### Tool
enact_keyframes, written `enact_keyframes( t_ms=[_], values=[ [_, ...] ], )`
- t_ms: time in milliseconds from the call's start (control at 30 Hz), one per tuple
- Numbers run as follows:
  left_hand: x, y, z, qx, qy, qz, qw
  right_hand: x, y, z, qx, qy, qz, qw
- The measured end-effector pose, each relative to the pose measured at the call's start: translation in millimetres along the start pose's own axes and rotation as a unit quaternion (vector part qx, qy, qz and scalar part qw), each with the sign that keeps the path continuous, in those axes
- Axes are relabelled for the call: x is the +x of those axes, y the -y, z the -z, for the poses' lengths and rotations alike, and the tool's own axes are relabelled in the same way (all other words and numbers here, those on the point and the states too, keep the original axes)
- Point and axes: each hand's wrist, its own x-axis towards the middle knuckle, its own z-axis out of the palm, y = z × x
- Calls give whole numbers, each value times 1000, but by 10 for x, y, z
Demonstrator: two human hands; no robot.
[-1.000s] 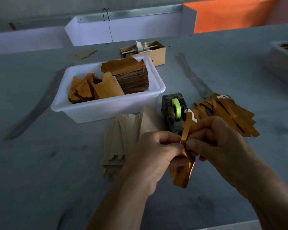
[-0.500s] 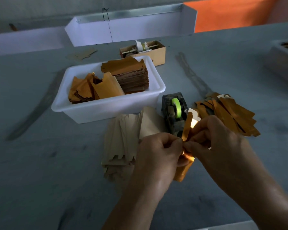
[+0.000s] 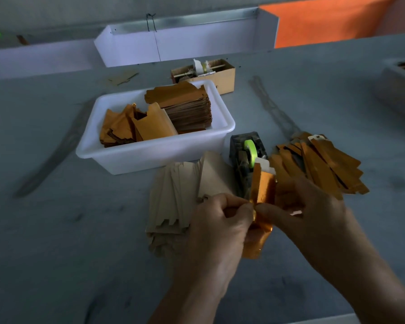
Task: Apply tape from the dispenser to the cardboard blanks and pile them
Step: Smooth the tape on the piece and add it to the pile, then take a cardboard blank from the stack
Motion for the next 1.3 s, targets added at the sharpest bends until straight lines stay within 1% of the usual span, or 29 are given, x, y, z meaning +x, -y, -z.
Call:
enact_keyframes(
  t_ms=[67,100,133,200,267,300,333,367,400,433,467,533,633,667,700,833,933,967,1067,1133,1167,1267,1300],
  values=[
    [3,0,-2,5,-4,-4,1000,16,-41,-57,166,45,-44,984],
    [0,3,0,6,3,-2,1000,17,-56,-86,220,58,-60,972],
    [-5,1,6,9,16,0,1000,22,-71,-106,247,60,-65,965],
    [-5,-13,34,14,51,-1,999,45,-99,-126,249,52,-58,965],
    [24,-37,69,27,59,-13,998,103,-145,-111,258,35,-59,964],
    [54,-35,103,54,32,-30,998,153,-182,-84,262,21,-65,963],
    [104,-24,157,120,-21,-63,991,206,-219,-46,258,-3,-72,963],
    [158,-12,221,211,-85,-97,969,268,-272,-3,235,-38,-76,968],
    [195,-11,278,296,-141,-122,937,338,-327,47,196,-79,-70,975],
    [220,-8,320,357,-178,-132,907,410,-396,91,147,-116,-58,981],
    [240,2,340,395,-194,-128,889,484,-458,124,98,-141,-54,984],
    [271,23,301,456,-191,-93,864,642,-584,135,7,-154,-60,986],
    [348,39,178,551,-173,-68,813,805,-692,55,-105,-132,-92,981],
    [385,34,167,565,-173,-63,804,834,-717,26,-128,-122,-110,978],
    [418,27,176,566,-173,-56,804,848,-734,1,-150,-114,-126,974],
    [509,-37,251,522,-155,-21,838,845,-742,-31,-194,-117,-152,962],
    [534,-109,244,525,-144,-9,839,798,-727,-27,-202,-117,-148,961],
    [549,-131,248,519,-130,-1,845,775,-720,-30,-202,-115,-144,962],
    [608,-187,307,471,-74,28,878,702,-699,-46,-186,-108,-133,968],
    [638,-214,334,442,-75,34,893,661,-691,-55,-176,-107,-128,970],
    [654,-212,322,443,-85,33,892,643,-691,-60,-175,-105,-126,971],
    [681,-150,226,514,-131,16,848,598,-686,-53,-175,-107,-119,972],
    [683,-132,201,524,-145,11,839,584,-685,-43,-174,-108,-117,972]
  ],
)
